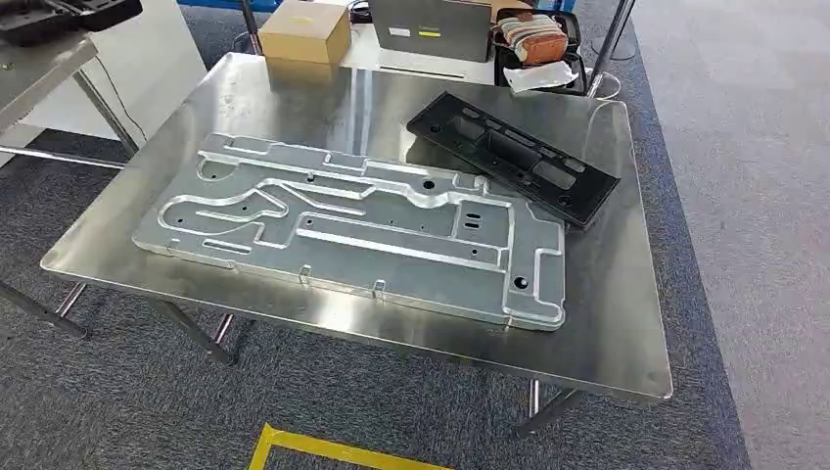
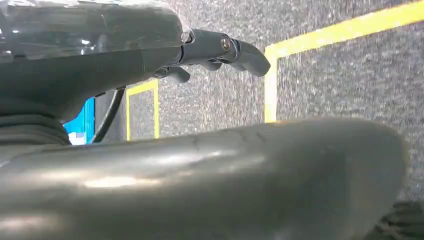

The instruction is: Take the parts from the cabinet and place them on the table.

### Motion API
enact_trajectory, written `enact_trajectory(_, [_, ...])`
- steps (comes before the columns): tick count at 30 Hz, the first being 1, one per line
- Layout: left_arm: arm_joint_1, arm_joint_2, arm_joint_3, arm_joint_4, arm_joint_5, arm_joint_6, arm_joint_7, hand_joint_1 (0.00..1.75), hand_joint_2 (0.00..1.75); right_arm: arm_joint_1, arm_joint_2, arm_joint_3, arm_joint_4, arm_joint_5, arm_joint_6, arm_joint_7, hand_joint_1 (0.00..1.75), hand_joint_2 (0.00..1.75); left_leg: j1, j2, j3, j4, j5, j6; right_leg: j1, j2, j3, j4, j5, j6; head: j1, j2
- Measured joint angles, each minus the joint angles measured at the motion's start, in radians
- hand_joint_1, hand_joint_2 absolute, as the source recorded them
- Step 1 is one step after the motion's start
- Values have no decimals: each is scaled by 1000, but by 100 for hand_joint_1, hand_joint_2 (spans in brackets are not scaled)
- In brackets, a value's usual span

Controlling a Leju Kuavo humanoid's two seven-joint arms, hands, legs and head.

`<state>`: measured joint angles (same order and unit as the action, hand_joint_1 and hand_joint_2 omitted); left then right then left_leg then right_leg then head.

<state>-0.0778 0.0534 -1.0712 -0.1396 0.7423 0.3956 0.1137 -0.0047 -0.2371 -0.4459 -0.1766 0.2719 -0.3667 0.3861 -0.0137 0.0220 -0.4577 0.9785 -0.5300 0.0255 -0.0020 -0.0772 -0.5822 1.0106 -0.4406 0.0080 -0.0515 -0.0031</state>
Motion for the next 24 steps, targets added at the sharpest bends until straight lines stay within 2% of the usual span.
enact_trajectory(3, [-4, 3, -1, 0, 0, -18, 14, 0, 0, -16, 113, 0, 0, 38, 45, -2, 0, 0, -1, 4, 0, 2, 1, 0, -2, 2, 0, 0, 5, -1, 0, 0])
enact_trajectory(5, [-4, 3, -1, 0, -13, -19, 30, 0, 0, -27, 170, 1, 0, 47, 64, -2, 0, 0, -5, 3, -1, 1, 4, 4, -6, 0, 0, -1, 9, 3, 0, 0])
enact_trajectory(6, [-4, 2, -2, 0, -21, -19, 42, 0, 0, -29, 191, 1, 0, 52, 71, -3, 0, 0, -7, 2, -1, 0, 13, 6, -7, -2, 2, -2, 16, 5, 0, 0])
enact_trajectory(7, [-5, 2, -2, 0, -27, -19, 52, 0, 0, -32, 207, 1, 0, 56, 74, -5, 0, 0, 0, 0, 0, -17, 26, 10, -3, -1, 0, 0, 11, 8, 0, 0])
enact_trajectory(8, [-8, -1, -2, 0, -30, -20, 56, 0, 0, -34, 221, 2, 0, 58, 79, -11, 0, 0, 3, -2, 1, -19, 35, 14, -8, 32, -7, 17, -18, 14, 0, 0])
enact_trajectory(9, [-12, -1, -2, 0, -32, -20, 59, 0, 0, -34, 231, 2, 0, 65, 85, -15, 0, 0, 4, -3, -9, -19, 40, 21, -9, 55, -30, 72, -68, 16, 0, 0])
enact_trajectory(10, [-15, -2, -2, 0, -28, -17, 62, 0, 0, -33, 238, 3, 0, 70, 88, -19, 0, 0, 3, -6, -18, -17, 43, 22, -11, 66, -61, 154, -118, 17, 0, 0])
enact_trajectory(11, [-15, -4, -2, 0, -25, -15, 63, 0, 0, -33, 240, 6, 0, 72, 89, -21, 0, 0, 2, -9, -25, -15, 47, 21, -10, 70, -93, 237, -157, 18, 0, 0])
enact_trajectory(12, [-14, -5, -2, 0, -25, -14, 63, 0, 0, -33, 246, 8, 0, 74, 91, -24, 0, 0, 2, -12, -32, -12, 49, 21, -10, 72, -115, 299, -177, 18, 0, 0])
enact_trajectory(13, [-14, -5, -2, 0, -23, -11, 64, 0, 0, -33, 249, 10, 0, 76, 95, -25, 0, 0, 2, -14, -37, -8, 50, 20, -11, 72, -115, 315, -169, 17, 0, 0])
enact_trajectory(14, [-14, -5, -2, 0, -23, -10, 65, 0, 0, -33, 250, 10, 0, 77, 99, -25, 0, 0, 2, -17, -41, -3, 50, 19, -11, 72, -90, 280, -140, 16, 0, 0])
enact_trajectory(15, [-15, -5, -2, 0, -23, -9, 66, 0, 0, -33, 252, 11, 0, 78, 100, -26, 0, 0, 2, -20, -43, 1, 49, 18, -11, 73, -44, 204, -98, 12, 0, 0])
enact_trajectory(16, [-16, -6, -2, 0, -23, -9, 66, 0, 0, -34, 252, 11, 0, 79, 100, -26, 0, 0, 2, -23, -45, 7, 48, 15, -10, 73, 10, 105, -57, 6, 0, 0])
enact_trajectory(17, [-17, -8, -2, 0, -23, -9, 66, 0, 0, -35, 252, 11, 0, 80, 100, -26, 0, 0, 3, -24, -49, 12, 45, 12, -8, 80, 50, 25, -49, -3, 0, 0])
enact_trajectory(18, [-19, -10, -2, 0, -23, -8, 66, 0, 0, -35, 252, 12, 0, 80, 101, -26, 0, 0, -1, -26, -57, 18, 45, 5, -2, 83, 65, 9, -59, -7, 0, 0])
enact_trajectory(21, [-19, -10, -2, 0, -21, -8, 66, 0, 0, -37, 254, 15, 0, 82, 102, -30, 0, 0, 2, -29, -62, 15, 57, -15, 1, 81, 53, 3, -52, -16, 0, 0])
enact_trajectory(22, [-19, -9, -2, 0, -16, -8, 66, 0, 0, -38, 256, 15, 0, 82, 102, -37, 0, 0, -5, -31, -63, 17, 58, -22, -9, 79, 52, -10, -44, -26, 0, 0])
enact_trajectory(23, [-19, -9, -2, 1, -13, -8, 66, 0, 0, -40, 260, 15, -1, 83, 103, -42, 0, 0, 1, -30, -69, 31, 35, -27, -11, 71, 50, -14, -37, -31, 0, 0])
enact_trajectory(24, [-19, -9, -2, 1, -11, -10, 66, 0, 0, -40, 260, 15, -2, 83, 103, -50, 0, 0, 2, -28, -86, 73, -6, -32, -12, 71, 43, -15, -32, -38, 0, 0])
